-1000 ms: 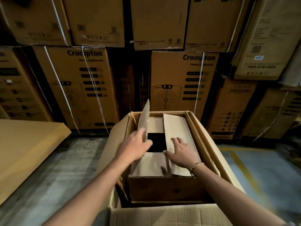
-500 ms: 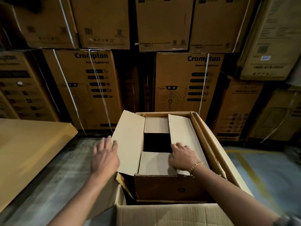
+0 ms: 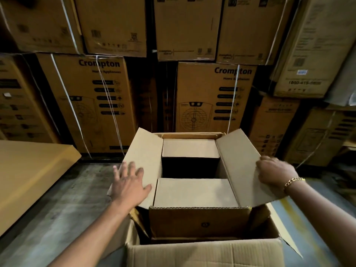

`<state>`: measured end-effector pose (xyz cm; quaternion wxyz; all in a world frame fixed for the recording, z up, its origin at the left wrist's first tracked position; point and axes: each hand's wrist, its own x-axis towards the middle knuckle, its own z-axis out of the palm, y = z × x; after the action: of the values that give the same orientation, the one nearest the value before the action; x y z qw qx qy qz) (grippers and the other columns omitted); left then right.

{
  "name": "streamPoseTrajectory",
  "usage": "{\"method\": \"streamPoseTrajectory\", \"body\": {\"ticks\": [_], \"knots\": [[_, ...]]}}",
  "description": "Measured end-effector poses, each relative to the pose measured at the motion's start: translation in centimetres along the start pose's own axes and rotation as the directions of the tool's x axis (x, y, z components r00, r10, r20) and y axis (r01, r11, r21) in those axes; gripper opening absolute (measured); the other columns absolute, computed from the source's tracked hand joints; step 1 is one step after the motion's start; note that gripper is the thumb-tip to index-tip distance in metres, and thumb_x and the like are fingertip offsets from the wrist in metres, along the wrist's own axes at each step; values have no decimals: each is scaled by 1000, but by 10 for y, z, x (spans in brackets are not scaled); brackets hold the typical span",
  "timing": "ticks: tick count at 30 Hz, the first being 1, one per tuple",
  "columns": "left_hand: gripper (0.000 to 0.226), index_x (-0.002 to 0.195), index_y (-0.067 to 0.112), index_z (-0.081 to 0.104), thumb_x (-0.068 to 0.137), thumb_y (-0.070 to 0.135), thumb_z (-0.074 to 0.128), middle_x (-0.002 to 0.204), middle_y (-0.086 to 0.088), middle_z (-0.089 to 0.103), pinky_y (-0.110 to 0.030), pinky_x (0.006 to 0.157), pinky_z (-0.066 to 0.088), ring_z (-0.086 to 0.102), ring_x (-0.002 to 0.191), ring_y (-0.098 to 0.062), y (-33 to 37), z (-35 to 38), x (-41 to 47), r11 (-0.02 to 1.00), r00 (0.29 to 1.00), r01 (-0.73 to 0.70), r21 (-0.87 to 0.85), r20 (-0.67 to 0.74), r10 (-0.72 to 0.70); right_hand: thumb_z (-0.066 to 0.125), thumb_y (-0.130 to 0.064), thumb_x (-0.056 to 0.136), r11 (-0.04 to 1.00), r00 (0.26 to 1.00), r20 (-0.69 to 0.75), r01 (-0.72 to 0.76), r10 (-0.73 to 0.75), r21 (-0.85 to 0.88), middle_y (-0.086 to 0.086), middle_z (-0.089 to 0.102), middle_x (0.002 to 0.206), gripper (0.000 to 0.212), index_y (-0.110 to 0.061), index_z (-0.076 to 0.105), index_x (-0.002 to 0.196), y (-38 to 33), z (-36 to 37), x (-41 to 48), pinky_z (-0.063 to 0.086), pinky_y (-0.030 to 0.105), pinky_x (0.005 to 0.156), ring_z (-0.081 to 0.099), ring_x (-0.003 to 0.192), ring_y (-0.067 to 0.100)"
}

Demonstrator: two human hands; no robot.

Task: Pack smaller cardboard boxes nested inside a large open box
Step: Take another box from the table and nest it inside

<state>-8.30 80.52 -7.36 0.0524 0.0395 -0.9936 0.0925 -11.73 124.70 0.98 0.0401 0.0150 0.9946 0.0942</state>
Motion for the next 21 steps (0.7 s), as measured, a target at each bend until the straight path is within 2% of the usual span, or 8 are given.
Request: {"method": "streamPoseTrajectory", "body": {"ticks": [2, 4, 7, 11, 14, 16, 18, 21], "knots": [[88, 157, 22, 23, 89, 79, 22, 167, -17, 8, -63, 118, 13, 8, 152, -42, -5, 2, 5, 995, 996, 82, -60, 40, -80, 41, -48, 97, 978, 989, 125, -103, 81, 179, 9, 44, 148, 49, -19, 56, 133, -5, 24, 1, 42, 49, 107, 46, 133, 32], [88, 157, 22, 21, 89, 79, 21, 168, -16, 6, -61, 114, 27, 13, 151, -43, -8, 8, 5, 986, 993, 112, -120, 49, -107, 28, -73, 94, 933, 969, 192, -207, 154, 294, 14, 19, 165, 81, -17, 36, 152, -17, 43, -2, 25, 53, 118, 20, 150, 36], [89, 158, 23, 20, 89, 79, 14, 168, -14, 9, -58, 111, 34, 19, 150, -41, -7, 19, -2, 980, 993, 122, -157, 18, -120, 10, -87, 84, 953, 981, 70, -193, 181, 236, 15, -7, 168, 104, -16, 8, 160, -31, 70, -12, 6, 53, 121, -7, 154, 36], [89, 158, 23, 16, 89, 78, 7, 168, -14, 7, -56, 114, 31, 17, 150, -41, -6, 21, -5, 976, 990, 142, -165, 45, -136, 9, -87, 83, 966, 980, -18, -192, 198, 173, 16, -2, 168, 105, -15, 9, 160, -33, 81, -10, 10, 52, 122, -2, 153, 37], [88, 159, 17, 17, 92, 73, 10, 167, -20, 9, -59, 120, 11, 9, 152, -42, -4, 16, -2, 992, 995, 99, -78, 22, -98, 23, -79, 89, 982, 983, -53, -168, 173, 81, 17, 12, 166, 94, -14, 24, 156, -42, 70, 3, 9, 52, 122, 4, 153, 38], [89, 158, 15, 23, 92, 71, 6, 166, -19, 14, -58, 121, -5, 5, 154, -38, 0, 11, 0, 999, 999, 34, 3, 1, -34, 35, -68, 91, 998, 994, -108, 11, -4, 62, 10, 29, 162, 75, -19, 39, 148, -54, 62, 14, 16, 50, 121, 17, 151, 31], [94, 155, 19, 32, 87, 76, 0, 165, -12, 23, -56, 120, -10, 8, 154, -30, 10, 6, 3, 997, 997, -79, -21, 7, 80, 37, -64, 93, 963, 979, -65, 202, -193, 176, 3, 37, 159, 66, -25, 42, 147, -74, 56, 23, 17, 48, 121, 25, 149, 23], [96, 155, 26, 31, 84, 83, -1, 164, 1, 29, -56, 122, -7, 15, 153, -21, 35, -5, 7, 958, 971, -207, -200, 76, 226, 31, -69, 97, 934, 958, 93, 240, -272, 263, -1, 54, 145, 61, -31, 51, 141, -98, 47, 30, 14, 51, 120, 42, 139, 22]]}}
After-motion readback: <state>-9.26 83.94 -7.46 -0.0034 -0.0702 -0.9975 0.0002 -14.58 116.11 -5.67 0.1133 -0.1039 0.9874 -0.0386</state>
